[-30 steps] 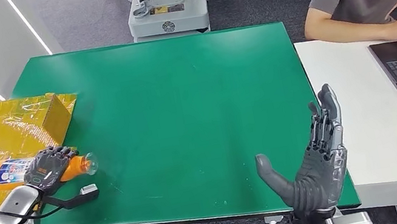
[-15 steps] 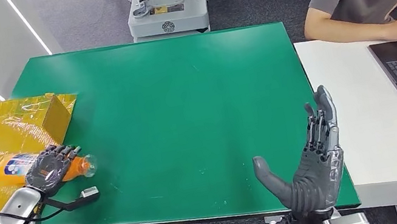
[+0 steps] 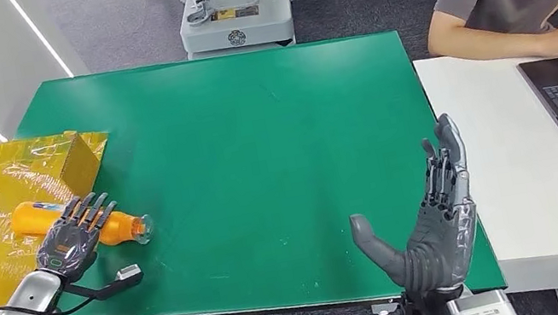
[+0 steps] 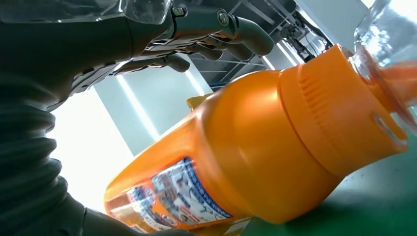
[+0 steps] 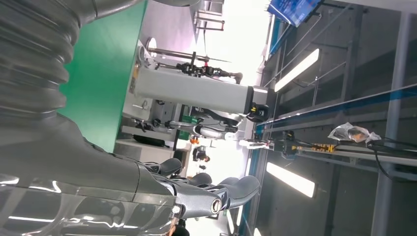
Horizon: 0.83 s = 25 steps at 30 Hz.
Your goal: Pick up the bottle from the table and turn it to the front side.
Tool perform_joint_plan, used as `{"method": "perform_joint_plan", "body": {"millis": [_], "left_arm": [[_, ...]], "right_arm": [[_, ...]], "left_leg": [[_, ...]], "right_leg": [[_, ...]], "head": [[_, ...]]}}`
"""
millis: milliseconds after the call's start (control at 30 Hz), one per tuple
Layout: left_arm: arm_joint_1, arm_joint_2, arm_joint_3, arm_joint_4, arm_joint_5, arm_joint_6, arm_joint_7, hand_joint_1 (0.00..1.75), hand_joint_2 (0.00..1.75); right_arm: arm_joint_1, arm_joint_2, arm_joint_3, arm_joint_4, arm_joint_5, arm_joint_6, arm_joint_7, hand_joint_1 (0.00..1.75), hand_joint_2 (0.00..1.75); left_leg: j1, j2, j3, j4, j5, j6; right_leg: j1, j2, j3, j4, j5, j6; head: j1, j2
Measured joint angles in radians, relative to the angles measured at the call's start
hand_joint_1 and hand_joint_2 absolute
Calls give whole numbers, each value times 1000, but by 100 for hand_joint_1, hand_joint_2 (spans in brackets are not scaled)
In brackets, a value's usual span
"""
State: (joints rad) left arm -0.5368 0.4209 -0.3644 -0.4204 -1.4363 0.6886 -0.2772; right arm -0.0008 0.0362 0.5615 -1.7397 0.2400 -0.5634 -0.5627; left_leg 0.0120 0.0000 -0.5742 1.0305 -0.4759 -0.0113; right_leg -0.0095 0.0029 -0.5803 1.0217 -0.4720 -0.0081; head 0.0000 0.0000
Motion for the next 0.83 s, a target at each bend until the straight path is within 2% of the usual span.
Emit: {"method": "perform_joint_plan", "body": {"millis": [100,200,233,333,400,467,567,633,767,833], "left_arm": [[23,0,18,-36,-1,0,8,0,175],[84,-14,90,-155,-6,1,-15,0,175],[107,-32,140,-219,0,2,-64,0,175],[154,-128,366,-432,77,3,-319,0,175],[165,-185,506,-539,128,2,-406,0,175],[169,-224,604,-616,146,1,-415,0,175],[181,-262,687,-689,156,1,-415,0,175],[189,-283,721,-733,233,1,-416,0,175],[193,-340,758,-854,509,1,-416,0,175],[195,-357,764,-898,569,0,-416,0,175]], "right_arm": [[0,0,0,1,1,-2,0,0,175],[0,0,0,2,2,-9,0,0,175],[1,0,0,2,2,-14,0,0,175],[2,0,0,2,6,-27,-1,0,175],[3,0,0,2,10,-30,-2,0,175],[4,0,0,2,11,-30,-2,0,175],[4,0,0,2,12,-31,-2,0,175],[5,0,0,2,12,-38,-2,0,175],[6,0,2,2,13,-47,-3,0,175],[6,0,3,2,13,-47,-3,0,175]], "left_leg": [[0,0,0,0,0,0],[0,0,0,0,0,0],[-1,0,0,1,0,0],[0,1,-2,1,0,0],[0,5,-2,1,0,0],[0,6,-2,1,0,0],[0,4,-2,1,0,0],[0,4,-2,1,0,0],[0,4,-2,1,0,-1],[0,3,-2,1,0,-1]], "right_leg": [[0,0,0,0,0,0],[0,0,-1,-1,0,0],[0,0,-2,-1,0,0],[0,1,-2,-1,1,-1],[0,4,-3,-1,2,-2],[0,6,-4,-1,2,-2],[0,4,-3,-1,2,-2],[0,4,-4,-1,2,-3],[0,3,-3,0,2,-3],[0,3,-3,0,2,-3]], "head": [[0,0],[0,0],[0,0],[1,0],[0,0],[0,0],[0,0],[0,0],[0,0],[0,0]]}}
